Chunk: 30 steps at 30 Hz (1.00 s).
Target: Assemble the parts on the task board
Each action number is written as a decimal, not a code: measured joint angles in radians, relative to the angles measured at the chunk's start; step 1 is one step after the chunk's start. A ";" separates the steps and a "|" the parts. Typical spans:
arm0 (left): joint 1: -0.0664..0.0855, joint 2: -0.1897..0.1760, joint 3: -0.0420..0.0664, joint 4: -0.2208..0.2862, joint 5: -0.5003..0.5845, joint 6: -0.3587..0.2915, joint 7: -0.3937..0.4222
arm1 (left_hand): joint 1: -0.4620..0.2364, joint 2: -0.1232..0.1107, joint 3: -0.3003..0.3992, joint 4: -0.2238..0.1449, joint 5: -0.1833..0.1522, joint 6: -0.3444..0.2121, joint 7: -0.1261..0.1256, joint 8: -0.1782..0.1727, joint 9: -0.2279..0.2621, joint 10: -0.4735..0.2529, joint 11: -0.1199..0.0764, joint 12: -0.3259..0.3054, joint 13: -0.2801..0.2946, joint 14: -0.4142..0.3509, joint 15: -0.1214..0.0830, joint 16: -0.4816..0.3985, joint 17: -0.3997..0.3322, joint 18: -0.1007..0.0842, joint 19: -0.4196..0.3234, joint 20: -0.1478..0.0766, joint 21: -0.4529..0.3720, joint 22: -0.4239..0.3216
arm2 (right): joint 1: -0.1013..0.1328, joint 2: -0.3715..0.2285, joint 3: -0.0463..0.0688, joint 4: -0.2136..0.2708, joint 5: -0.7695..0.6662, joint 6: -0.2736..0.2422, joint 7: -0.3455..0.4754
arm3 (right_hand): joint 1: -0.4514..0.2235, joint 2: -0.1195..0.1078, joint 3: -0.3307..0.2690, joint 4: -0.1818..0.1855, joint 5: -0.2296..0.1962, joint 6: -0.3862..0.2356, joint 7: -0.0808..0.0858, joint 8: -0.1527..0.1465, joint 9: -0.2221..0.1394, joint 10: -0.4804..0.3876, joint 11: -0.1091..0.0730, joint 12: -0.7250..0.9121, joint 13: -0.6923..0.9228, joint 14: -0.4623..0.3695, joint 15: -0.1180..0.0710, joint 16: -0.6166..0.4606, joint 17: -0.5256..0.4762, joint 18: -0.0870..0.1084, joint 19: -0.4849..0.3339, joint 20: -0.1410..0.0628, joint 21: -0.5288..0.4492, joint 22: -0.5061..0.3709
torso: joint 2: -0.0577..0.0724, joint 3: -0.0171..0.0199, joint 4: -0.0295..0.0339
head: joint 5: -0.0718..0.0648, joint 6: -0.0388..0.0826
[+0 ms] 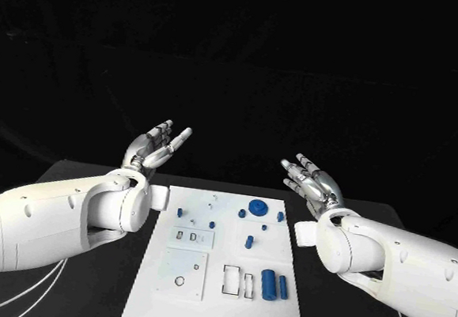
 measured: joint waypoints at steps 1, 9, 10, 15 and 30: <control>0.001 0.000 0.000 -0.001 0.002 0.008 0.003 | 0.010 0.000 0.001 0.001 0.000 0.003 0.000 0.001 0.001 0.004 0.004 0.000 0.000 0.001 0.001 0.000 0.000 0.000 0.000 0.000 0.000 0.000 | 0.006 0.000 -0.007 -0.007 -0.002 0.026 -0.003 | 0.011 0.000 0.006 -0.006 0.000 0.006 -0.002 0.002 0.001 0.003 0.003 0.004 0.000 0.009 0.001 0.004 0.002 0.011 0.008 0.001 0.004 0.002 | 0.000 0.0001 0.0000 | 0.000 0.000; 0.001 0.001 -0.001 -0.003 0.013 0.043 0.020 | 0.047 0.025 0.013 0.004 0.004 0.104 0.007 0.039 0.030 0.201 0.073 0.042 0.022 0.273 0.028 0.113 0.070 0.018 0.134 0.006 0.053 0.030 | 0.036 0.000 -0.038 -0.043 -0.018 0.195 -0.022 | 0.120 -0.009 0.074 -0.108 -0.006 0.149 0.008 0.053 0.035 0.186 -0.003 0.041 0.019 0.207 -0.019 0.073 0.041 0.037 0.189 0.000 0.101 0.046 | 0.000 0.0000 0.0001 | 0.000 0.000; 0.001 0.001 -0.001 -0.003 0.014 0.046 0.021 | 0.055 0.031 0.015 0.001 0.004 0.125 0.008 0.046 0.036 0.246 0.076 0.051 0.026 0.335 0.022 0.141 0.085 0.030 0.195 0.005 0.077 0.042 | 0.037 0.000 -0.039 -0.045 -0.020 0.212 -0.024 | 0.134 -0.013 0.083 -0.123 -0.006 0.183 0.010 0.064 0.043 0.232 -0.006 0.050 0.023 0.253 -0.024 0.089 0.049 0.037 0.225 -0.001 0.121 0.055 | 0.000 0.0001 0.0001 | 0.000 0.000; 0.001 -0.043 -0.001 0.013 0.003 0.077 0.025 | 0.109 0.041 0.032 -0.016 0.004 0.334 0.021 0.127 0.093 0.589 0.042 0.135 0.054 0.592 -0.020 0.260 0.147 0.083 0.487 0.000 0.197 0.097 | 0.046 0.005 -0.035 -0.105 -0.194 0.186 -0.024 | 0.178 -0.036 0.125 -0.186 -0.006 0.388 0.025 0.132 0.086 0.485 -0.027 0.094 0.036 0.480 -0.059 0.171 0.086 0.071 0.370 -0.007 0.211 0.095 | 0.001 -0.0012 -0.0014 | -0.003 -0.008; 0.006 -0.127 0.002 0.134 -0.088 0.162 0.023 | 0.209 0.024 0.100 -0.025 0.003 0.688 0.080 0.258 0.171 0.940 -0.055 0.170 0.052 0.894 -0.130 0.385 0.251 0.132 0.756 -0.045 0.294 0.108 | 0.103 -0.006 -0.025 -0.119 -0.803 0.137 -0.125 | 0.223 -0.082 0.153 -0.284 0.033 0.789 0.089 0.224 0.147 0.963 -0.120 0.088 0.047 0.962 -0.183 0.314 0.206 0.115 0.541 -0.079 0.574 0.308 | 0.041 -0.0037 0.0039 | -0.010 -0.002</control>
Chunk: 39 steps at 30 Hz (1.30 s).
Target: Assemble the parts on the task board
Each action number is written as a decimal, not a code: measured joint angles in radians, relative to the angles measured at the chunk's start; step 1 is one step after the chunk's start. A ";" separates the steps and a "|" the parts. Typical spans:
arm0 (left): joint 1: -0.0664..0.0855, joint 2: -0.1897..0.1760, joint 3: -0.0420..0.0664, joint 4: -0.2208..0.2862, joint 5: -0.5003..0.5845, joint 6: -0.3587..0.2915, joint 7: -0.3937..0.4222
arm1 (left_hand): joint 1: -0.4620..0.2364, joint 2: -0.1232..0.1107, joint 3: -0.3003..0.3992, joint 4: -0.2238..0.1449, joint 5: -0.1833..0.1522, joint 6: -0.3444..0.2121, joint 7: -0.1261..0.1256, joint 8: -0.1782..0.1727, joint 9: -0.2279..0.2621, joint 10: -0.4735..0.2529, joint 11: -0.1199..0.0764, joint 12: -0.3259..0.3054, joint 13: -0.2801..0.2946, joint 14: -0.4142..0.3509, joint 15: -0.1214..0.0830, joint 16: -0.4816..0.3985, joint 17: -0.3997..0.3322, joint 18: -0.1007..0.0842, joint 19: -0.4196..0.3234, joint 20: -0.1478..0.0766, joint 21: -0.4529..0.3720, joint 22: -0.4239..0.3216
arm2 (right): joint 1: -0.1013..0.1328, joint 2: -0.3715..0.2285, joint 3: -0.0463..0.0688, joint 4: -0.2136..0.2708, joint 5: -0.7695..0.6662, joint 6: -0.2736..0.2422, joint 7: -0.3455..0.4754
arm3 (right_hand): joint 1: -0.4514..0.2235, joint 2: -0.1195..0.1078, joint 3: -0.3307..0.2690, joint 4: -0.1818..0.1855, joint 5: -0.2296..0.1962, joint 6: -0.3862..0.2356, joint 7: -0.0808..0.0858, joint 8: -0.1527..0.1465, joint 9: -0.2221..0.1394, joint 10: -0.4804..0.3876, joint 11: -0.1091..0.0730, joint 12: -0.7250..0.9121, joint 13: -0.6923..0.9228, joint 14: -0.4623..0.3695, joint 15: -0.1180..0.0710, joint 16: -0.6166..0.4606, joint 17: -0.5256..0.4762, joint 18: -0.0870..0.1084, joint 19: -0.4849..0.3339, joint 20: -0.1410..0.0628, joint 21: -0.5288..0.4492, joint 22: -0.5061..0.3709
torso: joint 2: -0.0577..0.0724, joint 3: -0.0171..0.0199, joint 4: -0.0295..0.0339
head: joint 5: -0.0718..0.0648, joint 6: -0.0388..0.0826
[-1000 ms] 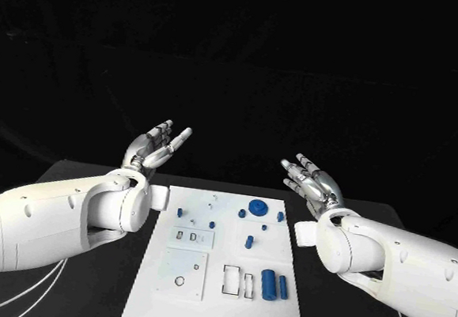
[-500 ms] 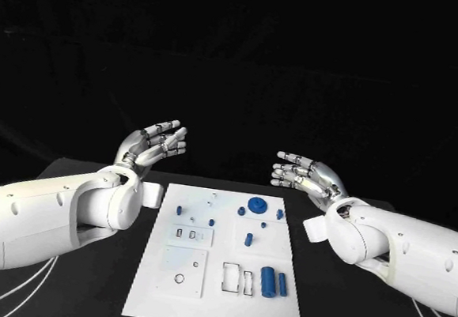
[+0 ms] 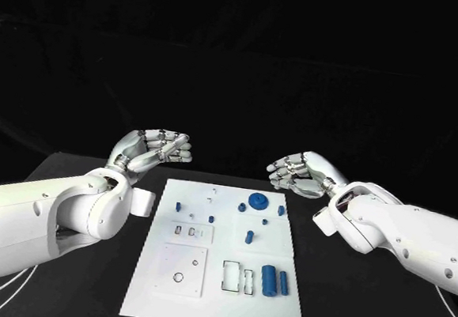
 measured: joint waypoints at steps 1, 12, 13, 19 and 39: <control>0.001 -0.007 0.001 0.013 -0.007 0.004 0.000 | 0.001 -0.001 0.002 0.001 0.000 0.003 -0.003 0.000 0.000 0.001 -0.001 -0.002 -0.001 0.002 0.002 0.000 0.003 0.000 0.004 0.001 0.000 0.000 | 0.008 0.000 0.001 0.003 -0.046 0.001 -0.021 | 0.004 -0.004 -0.003 -0.003 0.000 0.011 0.001 0.000 0.003 0.016 -0.005 0.000 0.001 0.023 -0.007 0.012 0.013 0.000 0.005 -0.005 0.024 0.015 | 0.005 0.0001 0.0013 | -0.001 0.003; 0.021 -0.067 0.006 0.126 -0.038 0.028 -0.002 | 0.013 -0.013 0.030 0.013 0.000 0.004 -0.004 0.000 0.001 0.014 -0.003 -0.036 -0.006 0.046 -0.007 0.014 0.031 0.000 0.047 -0.016 0.012 -0.002 | 0.071 0.017 0.004 0.031 -0.445 0.037 -0.216 | -0.058 -0.079 -0.026 0.009 0.046 0.064 -0.036 -0.015 0.038 0.127 -0.061 -0.033 0.029 0.307 -0.086 0.256 0.277 0.016 0.170 -0.083 0.258 0.154 | 0.053 -0.0058 0.0089 | -0.006 0.021; 0.024 -0.073 0.006 0.138 -0.038 0.029 -0.002 | 0.017 -0.017 0.033 0.017 0.000 0.004 -0.004 0.000 0.001 0.014 -0.003 -0.042 -0.006 0.059 -0.009 0.023 0.038 0.000 0.059 -0.019 0.018 -0.002 | 0.076 0.021 0.004 0.035 -0.485 0.042 -0.235 | -0.062 -0.084 -0.025 0.015 0.042 0.061 -0.039 -0.015 0.040 0.115 -0.059 -0.033 0.030 0.316 -0.087 0.269 0.289 0.016 0.182 -0.085 0.258 0.154 | 0.060 -0.0069 0.0095 | -0.007 0.022; 0.037 -0.097 0.008 0.180 -0.036 0.032 -0.003 | 0.011 -0.023 0.040 0.018 0.000 0.004 -0.004 -0.004 0.001 0.014 -0.003 -0.050 -0.006 0.075 -0.014 0.033 0.052 -0.001 0.073 -0.027 0.024 -0.002 | 0.092 0.042 0.004 0.047 -0.643 0.063 -0.307 | -0.067 -0.104 -0.023 0.044 0.033 0.059 -0.041 -0.020 0.058 0.087 -0.059 -0.009 0.047 0.344 -0.089 0.353 0.351 0.016 0.228 -0.095 0.262 0.155 | 0.086 -0.0116 0.0091 | -0.012 0.026; 0.053 -0.099 0.011 0.204 -0.028 0.039 -0.009 | 0.002 -0.032 0.042 0.021 0.000 -0.004 0.004 -0.016 0.001 0.010 0.001 -0.065 -0.006 0.078 -0.010 0.042 0.068 -0.001 0.080 -0.027 0.028 -0.002 | 0.100 0.094 0.004 0.046 -0.836 0.133 -0.395 | -0.059 -0.128 -0.049 0.106 -0.050 0.030 -0.050 -0.025 0.095 -0.009 -0.056 0.049 0.063 0.373 -0.082 0.646 0.592 0.016 0.323 -0.093 0.302 0.231 | 0.152 -0.0280 0.0152 | -0.026 0.028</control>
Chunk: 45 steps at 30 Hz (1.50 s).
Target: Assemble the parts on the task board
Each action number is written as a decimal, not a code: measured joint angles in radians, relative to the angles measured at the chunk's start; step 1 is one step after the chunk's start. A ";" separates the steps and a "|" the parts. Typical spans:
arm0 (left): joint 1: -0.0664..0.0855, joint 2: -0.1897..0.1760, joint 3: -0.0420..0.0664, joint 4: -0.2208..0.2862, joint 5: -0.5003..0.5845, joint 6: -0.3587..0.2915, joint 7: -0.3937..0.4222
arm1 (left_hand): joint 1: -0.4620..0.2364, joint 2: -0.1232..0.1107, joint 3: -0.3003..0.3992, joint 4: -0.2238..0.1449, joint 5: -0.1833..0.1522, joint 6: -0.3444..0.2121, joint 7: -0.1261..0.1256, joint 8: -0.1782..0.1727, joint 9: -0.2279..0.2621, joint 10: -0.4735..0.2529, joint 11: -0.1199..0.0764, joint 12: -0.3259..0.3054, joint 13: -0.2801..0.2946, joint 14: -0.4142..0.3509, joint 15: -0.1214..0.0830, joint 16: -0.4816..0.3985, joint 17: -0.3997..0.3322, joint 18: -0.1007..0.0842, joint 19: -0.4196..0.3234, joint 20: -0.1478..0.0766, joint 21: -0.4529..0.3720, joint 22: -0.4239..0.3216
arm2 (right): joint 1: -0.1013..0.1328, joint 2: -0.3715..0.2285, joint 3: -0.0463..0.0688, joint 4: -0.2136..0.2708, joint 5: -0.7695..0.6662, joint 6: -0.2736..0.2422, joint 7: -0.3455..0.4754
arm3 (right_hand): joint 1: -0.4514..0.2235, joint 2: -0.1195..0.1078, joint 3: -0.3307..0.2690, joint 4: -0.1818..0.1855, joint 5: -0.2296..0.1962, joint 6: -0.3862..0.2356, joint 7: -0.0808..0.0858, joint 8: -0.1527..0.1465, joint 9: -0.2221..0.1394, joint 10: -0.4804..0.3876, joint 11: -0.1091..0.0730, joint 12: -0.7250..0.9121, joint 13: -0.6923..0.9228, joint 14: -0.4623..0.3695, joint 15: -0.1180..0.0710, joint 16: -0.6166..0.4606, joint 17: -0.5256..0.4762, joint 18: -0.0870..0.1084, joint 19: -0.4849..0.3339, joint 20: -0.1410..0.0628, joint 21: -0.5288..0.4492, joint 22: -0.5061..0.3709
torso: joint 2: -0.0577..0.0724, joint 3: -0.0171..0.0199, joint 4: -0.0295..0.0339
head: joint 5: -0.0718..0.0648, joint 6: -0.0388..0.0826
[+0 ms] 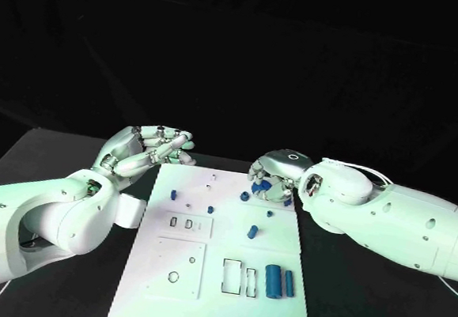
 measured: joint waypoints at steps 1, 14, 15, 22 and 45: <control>0.000 0.000 0.000 0.000 0.001 0.000 0.000 | 0.000 0.000 0.000 0.000 0.000 0.000 0.000 0.000 0.000 0.000 0.000 0.000 0.000 0.000 0.000 0.000 0.000 0.000 0.000 0.000 0.000 0.000 | 0.000 0.001 0.000 0.000 -0.002 0.001 -0.001 | 0.000 0.000 -0.001 0.001 0.002 0.000 0.000 0.000 0.000 0.000 0.000 0.001 0.000 0.000 0.000 0.004 0.002 0.000 0.002 0.001 0.002 0.003 | 0.002 0.0000 0.0002 | 0.000 0.000; 0.000 -0.001 0.000 0.004 0.010 0.001 -0.006 | 0.000 0.000 0.003 -0.003 0.000 -0.004 0.004 0.000 0.000 -0.004 0.004 -0.005 0.000 0.000 0.000 0.000 0.003 0.000 0.000 0.000 0.000 -0.001 | -0.005 0.010 0.000 0.004 -0.027 0.012 -0.003 | 0.024 0.008 0.016 0.017 0.004 0.007 0.001 0.014 0.014 -0.007 0.000 0.030 0.002 0.003 0.004 0.100 0.086 -0.016 0.066 -0.002 0.074 0.111 | 0.026 -0.0019 0.0081 | -0.002 0.003; 0.000 -0.001 0.000 0.003 0.011 0.001 -0.007 | 0.000 0.000 0.003 -0.003 0.000 -0.004 0.004 0.000 0.000 -0.004 0.004 -0.005 0.000 0.000 0.000 0.000 0.003 0.000 0.000 0.000 0.000 -0.001 | -0.005 0.012 0.000 0.004 -0.028 0.012 -0.002 | 0.024 0.008 0.018 0.016 0.007 0.007 0.001 0.014 0.014 -0.007 0.000 0.030 0.002 0.003 0.004 0.102 0.089 -0.016 0.067 -0.001 0.078 0.116 | 0.026 -0.0020 0.0085 | -0.002 0.003; 0.000 -0.001 0.001 0.003 0.013 0.002 -0.010 | 0.000 0.000 0.003 -0.003 0.000 -0.004 0.003 0.000 0.000 -0.004 0.004 -0.005 0.000 0.000 0.000 0.000 0.004 0.000 0.000 0.000 0.000 -0.002 | -0.007 0.024 0.000 -0.005 -0.032 0.012 -0.001 | 0.024 0.008 0.024 0.021 0.008 0.007 0.001 0.014 0.016 -0.007 0.000 0.031 0.002 0.003 0.004 0.118 0.102 -0.016 0.077 -0.003 0.091 0.134 | 0.030 -0.0020 0.0085 | -0.002 0.000; 0.001 0.000 0.001 0.002 0.016 0.003 -0.020 | 0.000 0.000 0.003 -0.003 0.000 -0.007 0.000 -0.004 0.000 -0.004 0.003 -0.009 0.000 -0.004 0.004 0.000 0.006 0.000 0.000 0.000 0.000 -0.003 | -0.022 0.049 -0.001 -0.042 -0.034 0.013 0.002 | 0.033 0.017 0.055 0.031 0.007 0.030 -0.002 0.026 0.030 -0.001 -0.005 0.053 0.001 0.007 0.000 0.151 0.121 -0.016 0.095 -0.003 0.118 0.179 | 0.034 -0.0025 0.0102 | 0.003 -0.010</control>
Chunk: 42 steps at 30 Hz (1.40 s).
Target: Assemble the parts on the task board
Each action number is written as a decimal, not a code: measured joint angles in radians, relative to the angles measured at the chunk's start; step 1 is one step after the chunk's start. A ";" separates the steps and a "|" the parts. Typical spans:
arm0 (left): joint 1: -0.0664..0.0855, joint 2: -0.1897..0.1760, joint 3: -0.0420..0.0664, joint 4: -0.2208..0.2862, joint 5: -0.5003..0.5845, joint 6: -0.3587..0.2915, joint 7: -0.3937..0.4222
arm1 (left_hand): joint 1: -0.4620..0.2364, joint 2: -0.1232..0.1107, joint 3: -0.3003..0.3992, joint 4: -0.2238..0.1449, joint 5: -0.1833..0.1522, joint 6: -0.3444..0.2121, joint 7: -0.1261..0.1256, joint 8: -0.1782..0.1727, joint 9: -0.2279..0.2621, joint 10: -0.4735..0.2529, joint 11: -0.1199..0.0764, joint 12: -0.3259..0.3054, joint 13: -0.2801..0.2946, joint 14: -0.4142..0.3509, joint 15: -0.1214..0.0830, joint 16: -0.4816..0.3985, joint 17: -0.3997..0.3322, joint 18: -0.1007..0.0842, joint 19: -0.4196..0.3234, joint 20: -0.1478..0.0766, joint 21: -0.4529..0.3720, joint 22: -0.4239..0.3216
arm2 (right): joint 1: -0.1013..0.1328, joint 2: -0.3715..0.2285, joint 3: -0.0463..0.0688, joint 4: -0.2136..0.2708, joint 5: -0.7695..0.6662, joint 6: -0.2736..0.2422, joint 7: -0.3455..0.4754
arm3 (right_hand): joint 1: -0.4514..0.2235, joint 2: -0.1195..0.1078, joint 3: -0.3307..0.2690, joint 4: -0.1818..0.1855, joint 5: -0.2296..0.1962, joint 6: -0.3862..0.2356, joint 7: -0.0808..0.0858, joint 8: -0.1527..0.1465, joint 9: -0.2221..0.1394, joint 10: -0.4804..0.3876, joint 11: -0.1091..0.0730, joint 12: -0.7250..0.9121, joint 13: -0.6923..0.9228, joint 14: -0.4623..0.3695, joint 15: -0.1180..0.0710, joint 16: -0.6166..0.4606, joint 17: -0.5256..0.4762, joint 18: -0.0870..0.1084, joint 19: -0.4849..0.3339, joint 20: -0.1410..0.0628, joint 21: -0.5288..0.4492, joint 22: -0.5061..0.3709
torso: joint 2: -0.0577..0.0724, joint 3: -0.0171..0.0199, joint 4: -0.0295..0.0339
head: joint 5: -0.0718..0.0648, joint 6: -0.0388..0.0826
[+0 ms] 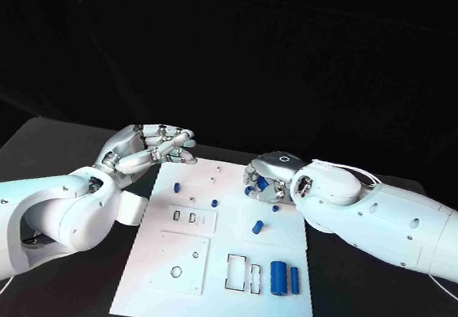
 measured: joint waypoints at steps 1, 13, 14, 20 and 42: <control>0.000 0.000 0.000 0.000 0.000 0.000 -0.001 | 0.000 0.000 0.000 0.000 0.000 0.000 0.000 0.000 0.000 0.000 0.000 0.000 0.000 0.000 0.000 0.000 0.000 0.000 0.000 0.000 0.000 0.000 | 0.000 0.000 0.000 -0.001 0.000 0.000 0.000 | 0.000 0.000 0.002 0.002 0.000 0.004 -0.001 0.003 0.001 0.000 0.000 0.001 0.000 0.000 0.000 0.004 0.002 0.000 0.003 -0.003 0.000 0.002 | 0.000 0.0000 0.0001 | 0.001 0.000; 0.000 0.000 0.000 0.000 0.001 0.002 -0.006 | 0.000 0.000 0.003 -0.003 0.000 0.000 0.000 0.000 0.000 0.000 0.000 0.000 0.000 0.000 0.000 0.000 0.001 0.000 0.000 0.000 0.000 0.000 | -0.003 0.008 0.000 -0.012 -0.001 0.002 0.000 | 0.009 0.009 0.018 0.007 -0.005 0.017 -0.006 0.015 0.011 0.004 -0.003 0.005 0.000 0.000 0.000 0.012 0.003 0.000 0.003 -0.003 0.011 0.013 | 0.003 0.0001 -0.0012 | 0.002 -0.004; 0.000 0.000 0.000 0.000 0.001 0.002 -0.006 | 0.000 0.000 0.005 -0.001 0.000 0.000 0.000 0.000 0.000 0.000 0.000 -0.001 0.000 0.000 0.000 0.000 0.001 0.000 0.000 0.000 0.000 0.000 | -0.004 0.009 0.000 -0.013 -0.001 0.002 0.000 | 0.009 0.009 0.018 0.007 -0.005 0.017 -0.006 0.015 0.011 0.004 -0.003 0.005 0.000 0.000 0.000 0.012 0.003 0.000 0.003 -0.003 0.011 0.014 | 0.003 0.0001 -0.0012 | 0.002 -0.005; 0.000 -0.001 0.000 0.000 0.002 0.003 -0.008 | 0.000 0.000 0.006 0.000 0.000 0.000 0.000 0.000 0.000 -0.004 0.003 -0.004 0.000 0.000 0.000 0.000 0.002 0.000 0.000 0.000 0.000 -0.001 | -0.009 0.013 -0.001 -0.020 -0.001 0.002 0.000 | 0.009 0.009 0.021 0.010 -0.005 0.017 -0.006 0.015 0.013 0.004 -0.003 0.005 -0.001 0.000 0.000 0.012 0.003 0.000 0.003 -0.003 0.011 0.016 | 0.004 0.0001 -0.0012 | 0.004 -0.010; 0.000 0.001 0.000 -0.007 0.006 0.007 -0.014 | 0.000 0.000 0.008 -0.003 0.000 -0.007 0.000 -0.005 0.000 -0.003 0.003 -0.008 0.000 -0.004 0.004 0.000 0.005 0.000 0.000 0.000 0.000 -0.002 | -0.014 -0.001 -0.001 -0.005 0.000 -0.093 -0.008 | 0.016 0.037 0.076 0.037 -0.023 0.054 -0.022 0.065 0.041 0.041 -0.020 0.032 -0.006 0.003 -0.011 0.060 0.031 -0.016 0.032 -0.006 0.055 0.085 | 0.006 -0.0001 -0.0016 | 0.009 -0.017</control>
